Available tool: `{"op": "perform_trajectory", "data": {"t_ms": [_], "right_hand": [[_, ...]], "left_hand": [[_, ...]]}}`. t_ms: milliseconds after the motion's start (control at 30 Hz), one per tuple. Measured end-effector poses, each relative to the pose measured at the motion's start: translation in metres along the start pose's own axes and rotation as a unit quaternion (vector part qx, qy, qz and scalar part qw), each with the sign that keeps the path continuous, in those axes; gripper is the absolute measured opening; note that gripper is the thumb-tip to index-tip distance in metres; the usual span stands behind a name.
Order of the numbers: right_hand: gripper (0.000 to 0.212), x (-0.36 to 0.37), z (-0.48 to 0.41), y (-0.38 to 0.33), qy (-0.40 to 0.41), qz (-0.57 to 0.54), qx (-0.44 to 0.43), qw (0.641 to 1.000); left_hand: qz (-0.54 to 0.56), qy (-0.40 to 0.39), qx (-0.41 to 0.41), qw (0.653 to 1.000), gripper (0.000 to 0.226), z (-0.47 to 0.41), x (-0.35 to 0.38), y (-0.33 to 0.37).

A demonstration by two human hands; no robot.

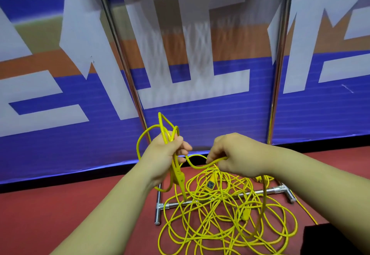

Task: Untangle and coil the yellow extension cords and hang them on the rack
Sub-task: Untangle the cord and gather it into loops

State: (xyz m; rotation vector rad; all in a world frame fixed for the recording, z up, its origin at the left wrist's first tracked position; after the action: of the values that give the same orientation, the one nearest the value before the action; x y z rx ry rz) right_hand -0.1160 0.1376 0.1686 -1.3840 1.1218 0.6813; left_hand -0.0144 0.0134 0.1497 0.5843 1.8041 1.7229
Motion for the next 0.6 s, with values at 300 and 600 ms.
{"op": "perform_trajectory", "data": {"t_ms": [300,600], "right_hand": [[0.016,-0.045,0.004,0.029,0.196,-0.253,0.068,0.945],[0.009,-0.005,0.011,0.057,0.066,-0.489,0.169,0.853]], "left_hand": [[-0.024,-0.049,0.031,0.998,0.013,0.009,0.032,0.007],[0.146,0.069,-0.025,0.987,0.015,-0.02,-0.021,0.01]]}}
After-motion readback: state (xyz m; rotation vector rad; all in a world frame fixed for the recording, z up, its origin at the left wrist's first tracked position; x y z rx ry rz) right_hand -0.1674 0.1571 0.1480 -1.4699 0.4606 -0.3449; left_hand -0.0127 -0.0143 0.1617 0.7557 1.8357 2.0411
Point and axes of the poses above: each hand's wrist, its own z-axis away from the middle knuckle, its own x-axis out of the palm, y = z × x, the point moved 9 cm from there along -z, towards the middle knuckle, and after that the axes turned 7 degrees about y, right-handed, at the moved point
